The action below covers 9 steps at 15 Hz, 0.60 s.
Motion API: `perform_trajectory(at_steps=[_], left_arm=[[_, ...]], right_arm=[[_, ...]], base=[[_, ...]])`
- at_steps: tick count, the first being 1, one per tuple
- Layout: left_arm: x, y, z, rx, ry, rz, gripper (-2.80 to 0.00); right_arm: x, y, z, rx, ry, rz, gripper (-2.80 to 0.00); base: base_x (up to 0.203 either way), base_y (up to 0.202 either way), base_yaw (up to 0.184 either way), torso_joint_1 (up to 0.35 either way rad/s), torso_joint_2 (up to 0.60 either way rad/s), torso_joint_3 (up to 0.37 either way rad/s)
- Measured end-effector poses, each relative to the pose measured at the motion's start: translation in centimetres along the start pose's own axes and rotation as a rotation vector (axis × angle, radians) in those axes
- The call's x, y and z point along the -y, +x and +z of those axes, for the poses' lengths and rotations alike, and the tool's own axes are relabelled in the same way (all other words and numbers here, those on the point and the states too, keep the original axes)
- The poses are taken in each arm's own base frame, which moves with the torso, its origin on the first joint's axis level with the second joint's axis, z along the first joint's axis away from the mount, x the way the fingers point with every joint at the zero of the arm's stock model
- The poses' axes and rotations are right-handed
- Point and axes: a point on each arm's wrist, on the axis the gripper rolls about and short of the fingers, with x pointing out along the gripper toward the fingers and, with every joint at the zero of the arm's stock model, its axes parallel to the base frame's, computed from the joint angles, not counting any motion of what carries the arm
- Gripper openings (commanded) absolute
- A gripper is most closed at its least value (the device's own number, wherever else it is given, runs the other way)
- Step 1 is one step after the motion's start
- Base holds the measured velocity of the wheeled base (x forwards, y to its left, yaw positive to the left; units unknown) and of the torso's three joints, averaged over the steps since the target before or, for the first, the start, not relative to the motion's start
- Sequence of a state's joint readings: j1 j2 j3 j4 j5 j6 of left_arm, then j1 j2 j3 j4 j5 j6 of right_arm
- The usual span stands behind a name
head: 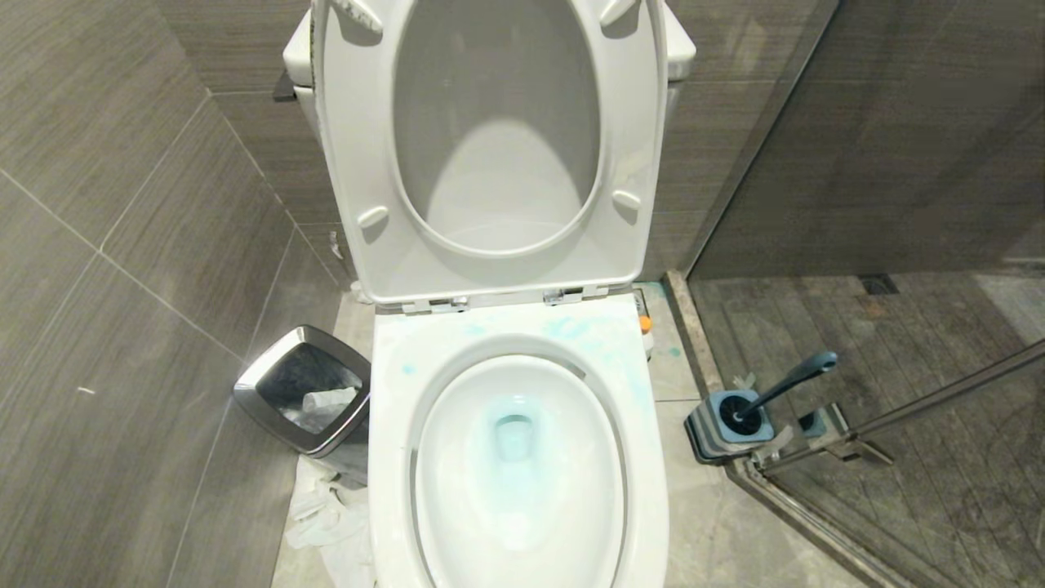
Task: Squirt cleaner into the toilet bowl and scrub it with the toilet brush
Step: Flush the toilet
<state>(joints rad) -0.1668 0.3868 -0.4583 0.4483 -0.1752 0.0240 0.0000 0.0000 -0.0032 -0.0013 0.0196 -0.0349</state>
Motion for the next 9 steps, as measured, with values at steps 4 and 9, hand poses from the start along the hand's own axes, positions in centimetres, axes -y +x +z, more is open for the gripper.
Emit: perform_trajectory(at_steps=[4, 9], left_arm=[[0.0, -1.2, -0.1, 0.124, 0.019, 0.087, -2.80], [-0.3, -0.1, -0.7, 0.224, 0.084, 0.145, -2.80]], right_arm=[[0.0, 0.0, 0.0, 0.000, 0.000, 0.000, -2.80], [0.0, 0.0, 0.0, 0.000, 0.000, -0.001, -2.80]], base=[[0.000, 0.000, 0.000, 0.000, 0.00, 0.000], [0.000, 0.000, 0.000, 0.000, 0.00, 0.000]])
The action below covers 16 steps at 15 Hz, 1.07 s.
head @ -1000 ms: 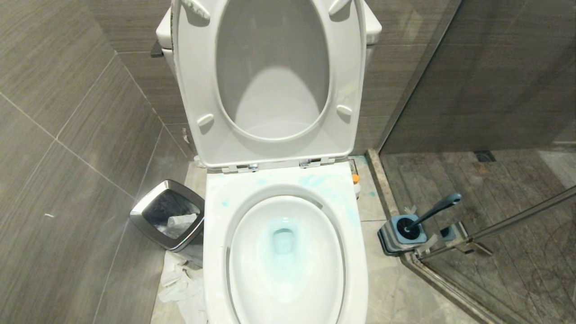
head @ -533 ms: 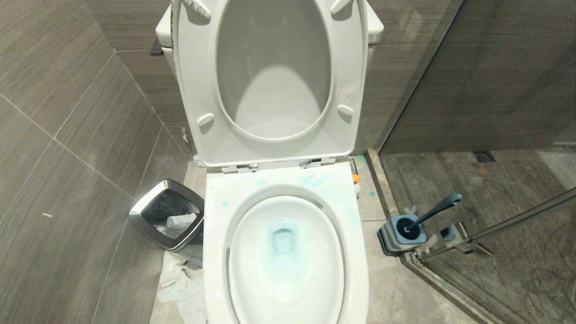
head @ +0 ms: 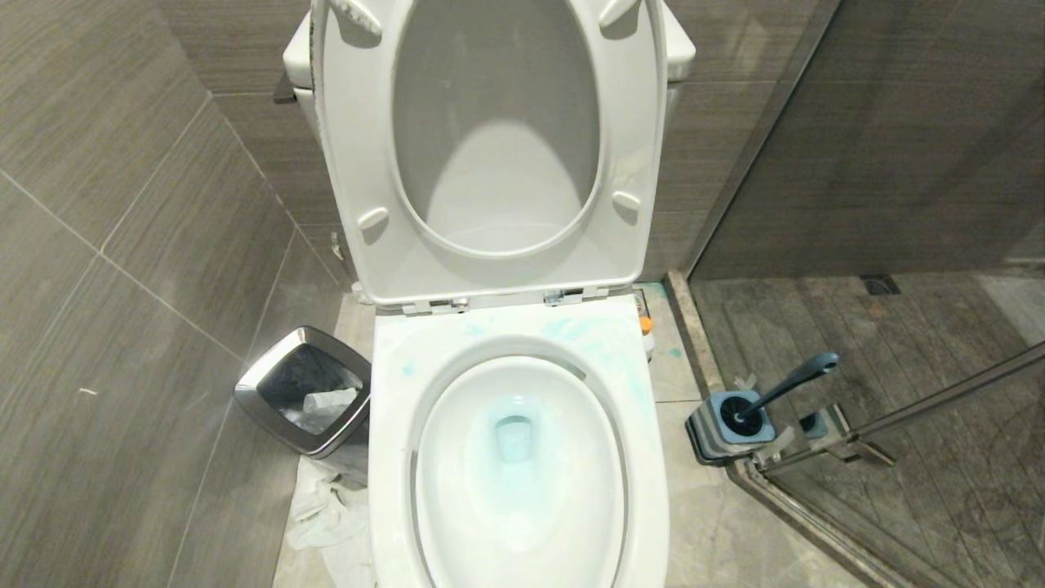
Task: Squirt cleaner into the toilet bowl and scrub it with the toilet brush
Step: Flush the toilet
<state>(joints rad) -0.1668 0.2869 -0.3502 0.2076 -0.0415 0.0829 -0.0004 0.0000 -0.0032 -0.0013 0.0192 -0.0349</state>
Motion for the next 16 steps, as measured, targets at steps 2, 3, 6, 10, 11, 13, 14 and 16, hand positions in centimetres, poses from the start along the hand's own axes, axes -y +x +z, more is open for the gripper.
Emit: perform_trajectory(at_steps=[2, 3, 6, 10, 11, 13, 14, 16], left_arm=[[0.1, 0.5, -1.3, -0.040, 0.063, 0.011, -2.80], [0.1, 0.7, -2.0, -0.062, 0.086, 0.006, -2.80], [0.3, 1.0, -3.6, -0.149, 0.107, -0.008, -2.80], [0.4, 2.4, -5.5, -0.048, 0.109, -0.004, -2.80], [0.4, 2.6, -5.5, 0.003, 0.110, -0.011, -2.80], [0.5, 2.7, -5.6, 0.027, 0.105, -0.027, -2.80], [0.5, 2.7, -5.8, 0.021, 0.098, -0.038, -2.80], [0.6, 2.7, -5.9, 0.021, 0.085, -0.086, -2.80]], right_arm=[[0.0, 0.0, 0.0, 0.000, 0.000, 0.000, -2.80], [0.0, 0.0, 0.0, 0.000, 0.000, 0.001, -2.80], [0.0, 0.0, 0.0, 0.000, 0.001, 0.001, -2.80], [0.0, 0.0, 0.0, 0.000, 0.000, 0.000, -2.80], [0.0, 0.0, 0.0, 0.000, 0.000, 0.001, -2.80], [0.0, 0.0, 0.0, 0.000, 0.000, 0.000, -2.80], [0.0, 0.0, 0.0, 0.000, 0.000, 0.000, -2.80], [0.0, 0.0, 0.0, 0.000, 0.000, 0.001, -2.80]], base=[[0.000, 0.000, 0.000, 0.000, 0.00, 0.000], [0.000, 0.000, 0.000, 0.000, 0.00, 0.000], [0.000, 0.000, 0.000, 0.000, 0.00, 0.000], [0.000, 0.000, 0.000, 0.000, 0.00, 0.000], [0.000, 0.000, 0.000, 0.000, 0.00, 0.000], [0.000, 0.000, 0.000, 0.000, 0.00, 0.000], [0.000, 0.000, 0.000, 0.000, 0.00, 0.000], [0.000, 0.000, 0.000, 0.000, 0.00, 0.000]])
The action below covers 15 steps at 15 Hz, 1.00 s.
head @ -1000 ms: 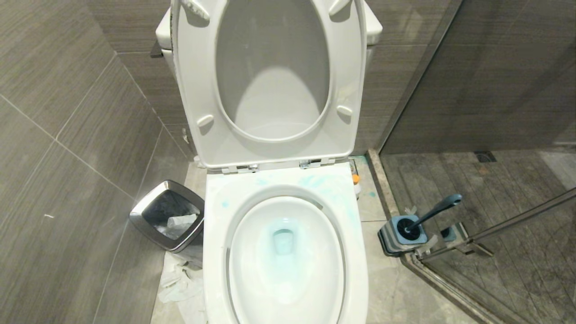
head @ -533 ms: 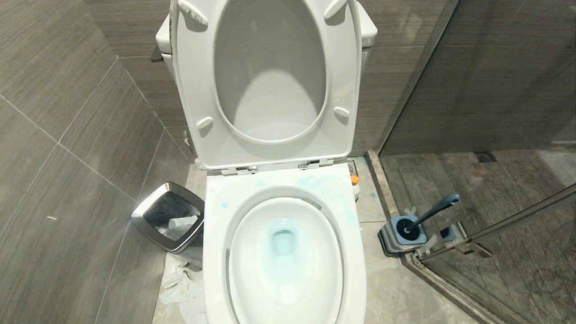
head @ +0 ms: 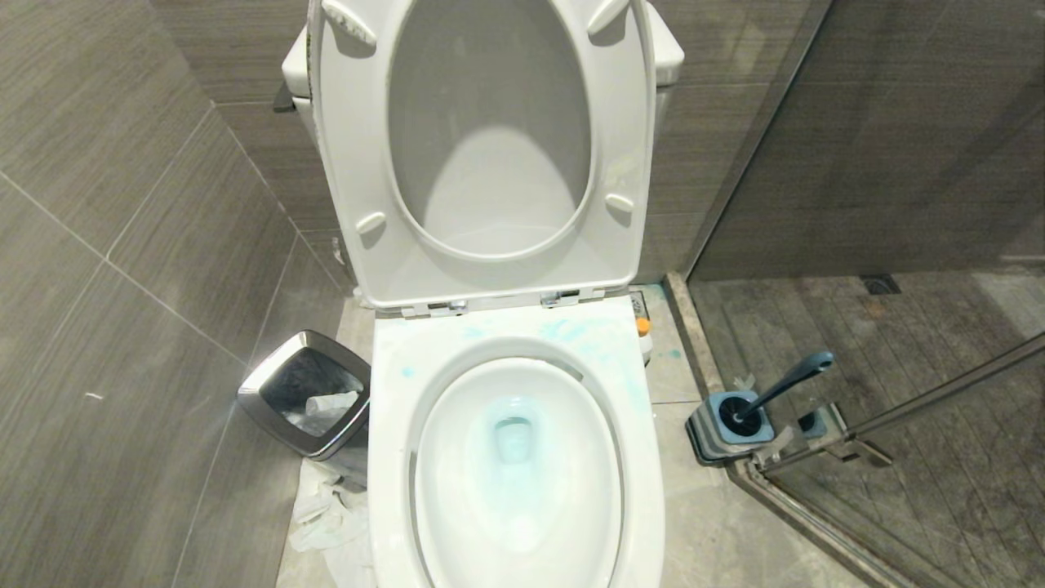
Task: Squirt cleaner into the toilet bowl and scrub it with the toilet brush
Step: Flush the toilet
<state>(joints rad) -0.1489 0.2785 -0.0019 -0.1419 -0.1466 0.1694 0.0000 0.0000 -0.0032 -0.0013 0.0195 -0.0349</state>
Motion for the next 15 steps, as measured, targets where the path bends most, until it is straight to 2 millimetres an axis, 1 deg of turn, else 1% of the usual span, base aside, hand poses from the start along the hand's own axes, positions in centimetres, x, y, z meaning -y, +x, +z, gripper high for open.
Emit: perform_trajectory(at_steps=[3, 5, 7, 8, 11, 13, 15], left_arm=[[0.0, 0.0, -0.1, -0.007, 0.028, -0.008, -2.80], [0.0, 0.0, -0.4, -0.043, 0.032, 0.039, -2.80], [-0.2, 0.0, -1.0, -0.110, 0.021, 0.122, -2.80], [-0.2, -0.1, -1.0, -0.113, 0.012, 0.137, -2.80], [-0.2, -0.1, -1.0, -0.110, -0.065, 0.143, -2.80], [-0.1, -0.1, -1.5, -0.156, -0.139, 0.138, -2.80], [-0.1, -0.1, -1.5, -0.157, -0.167, 0.139, -2.80]], right_arm=[[0.0, 0.0, 0.0, 0.000, 0.000, 0.000, -2.80], [0.0, 0.0, 0.0, 0.000, 0.000, 0.000, -2.80], [0.0, 0.0, 0.0, 0.000, 0.000, 0.000, -2.80], [0.0, 0.0, 0.0, 0.000, 0.000, 0.000, -2.80], [0.0, 0.0, 0.0, 0.000, 0.000, 0.000, -2.80], [0.0, 0.0, 0.0, 0.000, 0.000, 0.000, -2.80], [0.0, 0.0, 0.0, 0.000, 0.000, 0.000, -2.80]], base=[[0.000, 0.000, 0.000, 0.000, 0.00, 0.000], [0.000, 0.000, 0.000, 0.000, 0.00, 0.000], [0.000, 0.000, 0.000, 0.000, 0.00, 0.000], [0.000, 0.000, 0.000, 0.000, 0.00, 0.000], [0.000, 0.000, 0.000, 0.000, 0.00, 0.000], [0.000, 0.000, 0.000, 0.000, 0.00, 0.000], [0.000, 0.000, 0.000, 0.000, 0.00, 0.000]])
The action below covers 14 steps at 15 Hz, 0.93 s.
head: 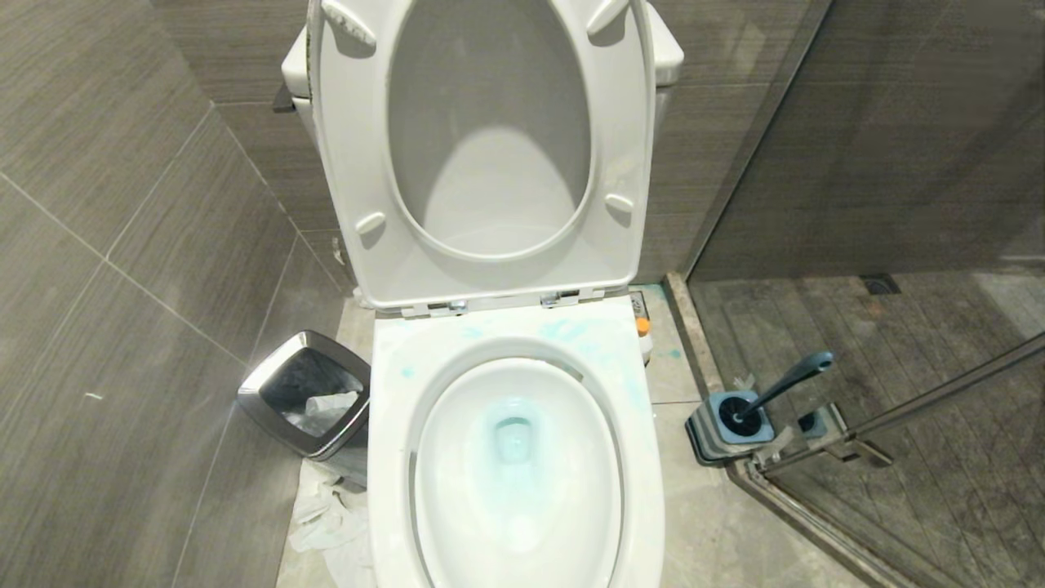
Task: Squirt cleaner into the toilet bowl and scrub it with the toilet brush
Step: Flush the toilet
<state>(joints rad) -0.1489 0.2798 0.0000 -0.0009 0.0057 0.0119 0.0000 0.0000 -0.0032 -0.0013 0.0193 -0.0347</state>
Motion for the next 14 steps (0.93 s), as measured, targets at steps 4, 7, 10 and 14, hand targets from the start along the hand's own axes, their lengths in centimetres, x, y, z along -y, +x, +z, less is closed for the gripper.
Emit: perform_trajectory(at_steps=[4, 7, 10, 14], left_arm=[[0.00, 0.00, -0.02, -0.002, 0.001, 0.001, -2.80], [0.00, 0.00, -0.01, -0.001, -0.014, 0.000, -2.80], [0.00, 0.00, -0.01, -0.002, -0.014, 0.000, -2.80], [0.00, 0.01, -0.01, -0.002, -0.014, 0.000, -2.80]], right_arm=[[0.00, 0.00, 0.00, 0.000, 0.000, 0.000, -2.80], [0.00, 0.00, 0.00, 0.000, 0.000, 0.000, -2.80], [0.00, 0.00, 0.00, 0.000, 0.000, 0.000, -2.80], [0.00, 0.00, 0.00, 0.000, 0.000, 0.000, -2.80]], base=[[0.000, 0.000, 0.000, 0.000, 0.00, 0.000], [0.000, 0.000, 0.000, 0.000, 0.00, 0.000], [0.000, 0.000, 0.000, 0.000, 0.00, 0.000], [0.000, 0.000, 0.000, 0.000, 0.00, 0.000]])
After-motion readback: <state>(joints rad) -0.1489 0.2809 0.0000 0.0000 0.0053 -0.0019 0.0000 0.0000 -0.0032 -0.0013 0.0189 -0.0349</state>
